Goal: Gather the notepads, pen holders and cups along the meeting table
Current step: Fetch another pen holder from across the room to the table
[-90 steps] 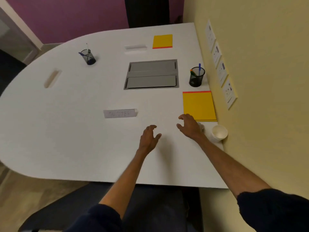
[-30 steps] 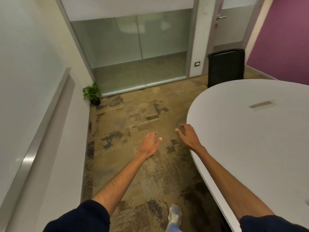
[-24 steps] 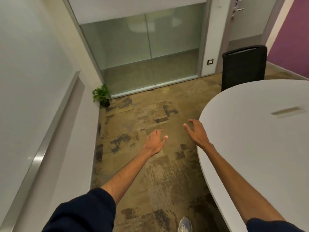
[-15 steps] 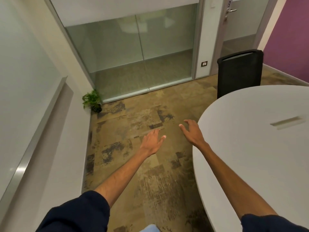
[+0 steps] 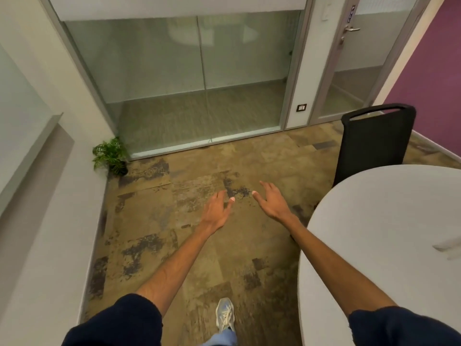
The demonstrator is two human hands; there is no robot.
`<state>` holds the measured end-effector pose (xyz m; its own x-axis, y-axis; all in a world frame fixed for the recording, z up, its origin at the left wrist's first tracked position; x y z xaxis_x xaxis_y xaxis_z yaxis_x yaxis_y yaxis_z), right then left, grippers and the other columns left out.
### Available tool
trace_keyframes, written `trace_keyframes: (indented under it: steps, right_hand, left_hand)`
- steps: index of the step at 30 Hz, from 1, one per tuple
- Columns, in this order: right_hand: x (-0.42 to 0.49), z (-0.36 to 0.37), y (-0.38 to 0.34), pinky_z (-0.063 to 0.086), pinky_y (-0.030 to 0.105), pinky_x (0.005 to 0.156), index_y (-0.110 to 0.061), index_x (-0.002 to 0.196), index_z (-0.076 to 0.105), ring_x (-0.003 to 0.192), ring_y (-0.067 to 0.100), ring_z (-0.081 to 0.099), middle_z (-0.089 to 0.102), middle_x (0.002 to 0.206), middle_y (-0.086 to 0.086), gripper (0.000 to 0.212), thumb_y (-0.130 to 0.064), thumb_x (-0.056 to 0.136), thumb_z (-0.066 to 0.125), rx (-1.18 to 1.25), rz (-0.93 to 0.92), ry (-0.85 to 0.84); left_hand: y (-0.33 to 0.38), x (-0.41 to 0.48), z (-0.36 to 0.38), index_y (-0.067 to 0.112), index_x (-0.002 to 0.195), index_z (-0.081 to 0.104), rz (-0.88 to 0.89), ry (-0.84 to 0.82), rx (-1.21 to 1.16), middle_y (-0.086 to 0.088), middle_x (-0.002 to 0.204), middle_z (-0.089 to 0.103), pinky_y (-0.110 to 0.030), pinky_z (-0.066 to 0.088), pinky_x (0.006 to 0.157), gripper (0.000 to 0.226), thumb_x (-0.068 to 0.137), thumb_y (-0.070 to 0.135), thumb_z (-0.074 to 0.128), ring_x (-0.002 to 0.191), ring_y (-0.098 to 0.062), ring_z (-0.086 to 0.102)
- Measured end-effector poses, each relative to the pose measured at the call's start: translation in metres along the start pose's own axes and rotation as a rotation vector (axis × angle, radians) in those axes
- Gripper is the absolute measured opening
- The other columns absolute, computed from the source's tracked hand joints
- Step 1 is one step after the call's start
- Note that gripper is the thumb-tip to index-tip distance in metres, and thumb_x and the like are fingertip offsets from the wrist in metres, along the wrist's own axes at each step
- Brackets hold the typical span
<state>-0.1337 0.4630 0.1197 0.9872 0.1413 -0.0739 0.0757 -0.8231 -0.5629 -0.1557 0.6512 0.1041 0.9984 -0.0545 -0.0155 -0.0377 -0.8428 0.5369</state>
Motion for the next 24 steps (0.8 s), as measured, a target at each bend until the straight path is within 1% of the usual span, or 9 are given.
trace_keyframes:
  steps: [3, 6, 8, 11, 13, 15, 19, 21, 24]
  right_hand:
    - [0.062, -0.003, -0.005, 0.022, 0.041, 0.122, -0.009, 0.155, 0.021, 0.15, 0.027, 0.02, 0.022, 0.162, 0.012, 0.068, -0.049, 0.102, 0.037, -0.008, 0.024, -0.028]
    - [0.12, -0.014, -0.008, 0.021, 0.043, 0.123, -0.013, 0.157, 0.017, 0.15, 0.027, 0.018, 0.017, 0.163, 0.011, 0.07, -0.052, 0.102, 0.035, -0.009, 0.05, 0.01]
    - [0.15, -0.018, -0.008, 0.021, 0.046, 0.122, -0.016, 0.157, 0.012, 0.151, 0.028, 0.017, 0.012, 0.165, 0.01, 0.072, -0.054, 0.101, 0.034, -0.011, 0.066, 0.021]
    - [0.2, -0.028, -0.005, 0.02, 0.052, 0.121, -0.017, 0.158, 0.006, 0.151, 0.03, 0.015, 0.001, 0.166, 0.009, 0.076, -0.058, 0.099, 0.032, -0.08, 0.078, 0.036]
    - [0.234, -0.042, 0.001, 0.018, 0.053, 0.122, -0.014, 0.158, 0.005, 0.152, 0.03, 0.013, -0.002, 0.165, 0.01, 0.079, -0.059, 0.099, 0.032, -0.096, 0.116, 0.102]
    - [0.266, -0.057, 0.008, 0.017, 0.053, 0.122, -0.013, 0.157, 0.008, 0.152, 0.028, 0.013, 0.001, 0.166, 0.009, 0.079, -0.059, 0.098, 0.033, -0.093, 0.142, 0.191]
    - [0.337, -0.088, 0.028, 0.022, 0.053, 0.12, -0.012, 0.155, 0.018, 0.15, 0.027, 0.018, 0.01, 0.165, 0.007, 0.076, -0.058, 0.097, 0.038, -0.083, 0.168, 0.304]
    - [0.377, -0.103, 0.041, 0.024, 0.052, 0.119, -0.012, 0.154, 0.021, 0.15, 0.026, 0.019, 0.013, 0.164, 0.007, 0.076, -0.058, 0.097, 0.039, -0.09, 0.181, 0.335]
    - [0.439, -0.128, 0.059, 0.025, 0.051, 0.119, -0.012, 0.153, 0.023, 0.149, 0.027, 0.02, 0.016, 0.163, 0.009, 0.075, -0.057, 0.096, 0.041, -0.095, 0.2, 0.345]
  left_hand:
    - [-0.02, 0.066, -0.021, 0.022, 0.145, 0.04, -0.005, 0.012, 0.028, -0.006, 0.146, 0.049, -0.049, 0.037, 0.109, 0.052, 0.102, 0.05, 0.03, 0.135, -0.027, 0.042]
    - [-0.026, 0.13, -0.043, 0.027, 0.145, 0.04, 0.039, 0.024, 0.078, -0.004, 0.144, 0.051, -0.047, 0.037, 0.107, 0.053, 0.101, 0.053, 0.029, 0.134, -0.024, 0.041]
    - [-0.029, 0.163, -0.052, 0.031, 0.148, 0.034, 0.05, 0.059, 0.07, -0.005, 0.144, 0.05, -0.048, 0.035, 0.106, 0.054, 0.1, 0.056, 0.029, 0.135, -0.023, 0.039]
    - [-0.029, 0.21, -0.059, 0.035, 0.151, 0.024, 0.051, 0.092, 0.05, -0.005, 0.152, 0.04, -0.056, 0.028, 0.111, 0.061, 0.097, 0.063, 0.03, 0.146, -0.024, 0.023]
    - [-0.029, 0.245, -0.06, 0.036, 0.151, 0.024, 0.068, 0.125, 0.055, -0.005, 0.156, 0.033, -0.06, 0.026, 0.114, 0.063, 0.095, 0.065, 0.031, 0.15, -0.023, 0.014]
    - [-0.025, 0.28, -0.058, 0.035, 0.149, 0.029, 0.09, 0.151, 0.071, -0.006, 0.158, 0.029, -0.06, 0.022, 0.116, 0.064, 0.094, 0.067, 0.031, 0.151, -0.021, 0.007]
    - [-0.01, 0.364, -0.047, 0.038, 0.147, 0.035, 0.135, 0.153, 0.144, -0.005, 0.161, 0.023, -0.061, 0.004, 0.118, 0.063, 0.092, 0.069, 0.033, 0.152, -0.022, -0.007]
    - [-0.002, 0.41, -0.041, 0.039, 0.149, 0.03, 0.148, 0.135, 0.167, -0.004, 0.162, 0.02, -0.063, 0.0, 0.117, 0.066, 0.091, 0.071, 0.032, 0.151, -0.021, -0.009]
    - [0.015, 0.48, -0.035, 0.039, 0.153, 0.019, 0.151, 0.097, 0.155, -0.004, 0.163, 0.014, -0.065, 0.005, 0.117, 0.073, 0.089, 0.074, 0.03, 0.152, -0.021, -0.008]
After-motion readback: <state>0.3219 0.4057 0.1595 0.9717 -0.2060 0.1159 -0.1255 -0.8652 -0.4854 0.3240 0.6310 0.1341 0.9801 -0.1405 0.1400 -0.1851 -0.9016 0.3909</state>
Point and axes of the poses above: each hand's wrist, its own x-axis towards the middle knuckle, its own z-axis out of the palm, y = z × x, the point moved 7 cm from there along x, towards the middle knuckle
